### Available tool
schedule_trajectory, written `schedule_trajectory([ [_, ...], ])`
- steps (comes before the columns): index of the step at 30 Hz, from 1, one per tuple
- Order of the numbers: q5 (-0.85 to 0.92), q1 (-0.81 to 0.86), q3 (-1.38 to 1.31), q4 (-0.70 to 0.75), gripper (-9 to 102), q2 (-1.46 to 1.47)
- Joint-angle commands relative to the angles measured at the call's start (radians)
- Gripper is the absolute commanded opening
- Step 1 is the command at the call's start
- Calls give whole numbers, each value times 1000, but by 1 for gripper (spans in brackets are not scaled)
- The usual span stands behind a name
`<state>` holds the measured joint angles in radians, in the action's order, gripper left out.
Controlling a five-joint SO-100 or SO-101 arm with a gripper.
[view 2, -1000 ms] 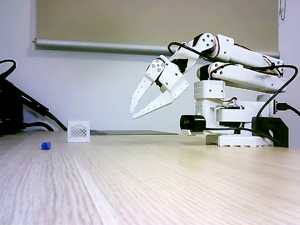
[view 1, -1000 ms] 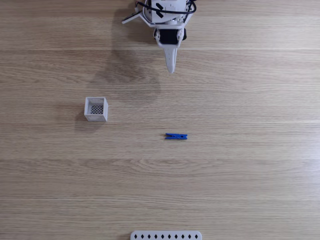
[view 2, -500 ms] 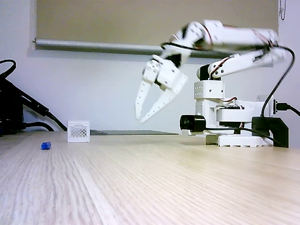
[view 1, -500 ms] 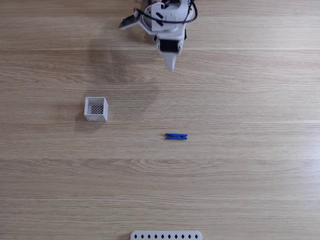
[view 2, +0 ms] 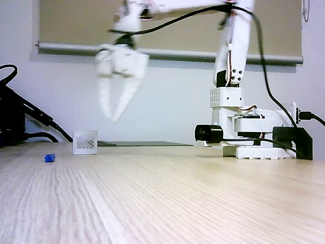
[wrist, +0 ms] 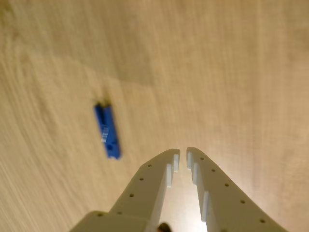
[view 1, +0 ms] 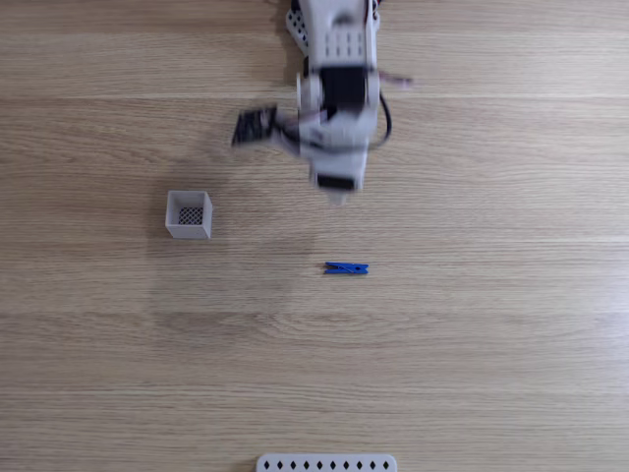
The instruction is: Grasp a peg and put it in the crate.
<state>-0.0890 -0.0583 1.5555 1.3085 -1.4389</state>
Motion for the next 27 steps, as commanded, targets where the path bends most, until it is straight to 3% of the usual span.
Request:
schedule_trajectory([
  [1, -12, -44, -336, 6, 0, 114],
  [8, -12, -69, -543, 11, 1, 319],
  [21, 3, -61, -545, 11, 1, 364],
  [27, -2, -60, -543, 21, 13, 365],
])
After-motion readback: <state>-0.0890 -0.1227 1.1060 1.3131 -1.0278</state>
